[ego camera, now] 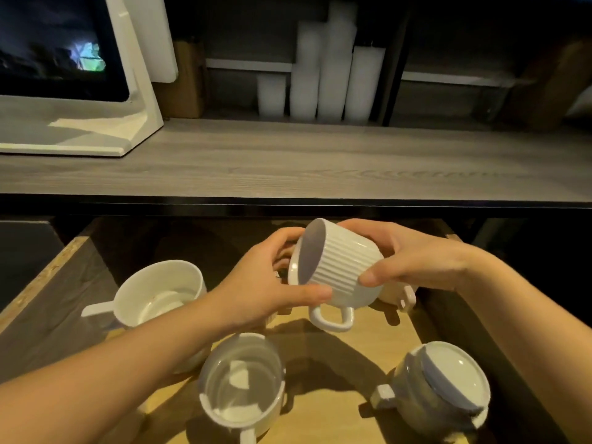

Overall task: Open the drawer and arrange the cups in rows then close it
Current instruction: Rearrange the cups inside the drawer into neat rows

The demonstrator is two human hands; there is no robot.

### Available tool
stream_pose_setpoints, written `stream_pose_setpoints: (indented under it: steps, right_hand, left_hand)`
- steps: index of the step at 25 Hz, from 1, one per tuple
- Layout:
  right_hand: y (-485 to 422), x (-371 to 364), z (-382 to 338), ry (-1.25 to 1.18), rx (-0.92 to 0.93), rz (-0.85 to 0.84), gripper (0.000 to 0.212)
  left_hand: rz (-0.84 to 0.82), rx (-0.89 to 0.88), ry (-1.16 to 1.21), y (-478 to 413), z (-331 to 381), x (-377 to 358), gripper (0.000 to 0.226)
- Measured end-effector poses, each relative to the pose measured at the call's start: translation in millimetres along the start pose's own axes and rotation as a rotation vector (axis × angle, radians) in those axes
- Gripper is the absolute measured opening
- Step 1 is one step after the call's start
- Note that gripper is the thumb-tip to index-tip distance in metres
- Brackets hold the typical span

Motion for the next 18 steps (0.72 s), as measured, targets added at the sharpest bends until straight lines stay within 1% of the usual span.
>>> stream_pose_setpoints:
  steps: [2, 4, 7, 9, 11, 15, 18]
  right_hand:
    - [-2.1, -2.7, -1.7, 0.076, 0.007, 0.01, 0.073]
    - [-4.0, -7.3, -2.2, 0.118, -0.011, 0.005, 0.07]
    - [-4.8, -12.5, -5.8, 0.175, -0.034, 0.051, 0.058]
    - [-4.7, -13.5, -7.6, 0.229, -0.071, 0.108, 0.059]
    - [-7.0, -12.9, -4.3, 0.31, -0.126, 0.18, 0.059]
    - [-14.3, 2.9, 17.4, 0.54, -0.281, 0.323, 0.051]
    - [-16.4, 26.2, 43.4, 0.605, -0.461, 0.405, 0.061]
  left_hand:
    - [0.053, 0.002, -0.111, 1.6, 2.5, 1.2, 0.073]
    - [0.055, -0.01, -0.281, 3.3, 5.4, -0.8, 0.07]
    - [0.017, -0.017, -0.519, 4.0, 4.4, -6.2, 0.075]
    - [-0.042, 0.013, -0.619, 0.8, 1.9, -7.9, 0.078]
    - [-0.12, 0.046, -0.713, -7.9, -0.7, -9.1, 0.08]
    - [-0.248, 0.024, -0.933, -34.8, -12.6, -21.2, 0.083]
    - [-0.273, 0.066, -0.985, -54.9, -28.8, -35.7, 0.082]
Point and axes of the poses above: each hand's wrist, its own y-axis away from the middle knuckle, its own x-axis out of the back of the hand, z = x × y, the point moved 2 cm from there along -y, towards the middle knuckle, and after that the axes turned 13 degrees about -x, right-handed, at the moved point
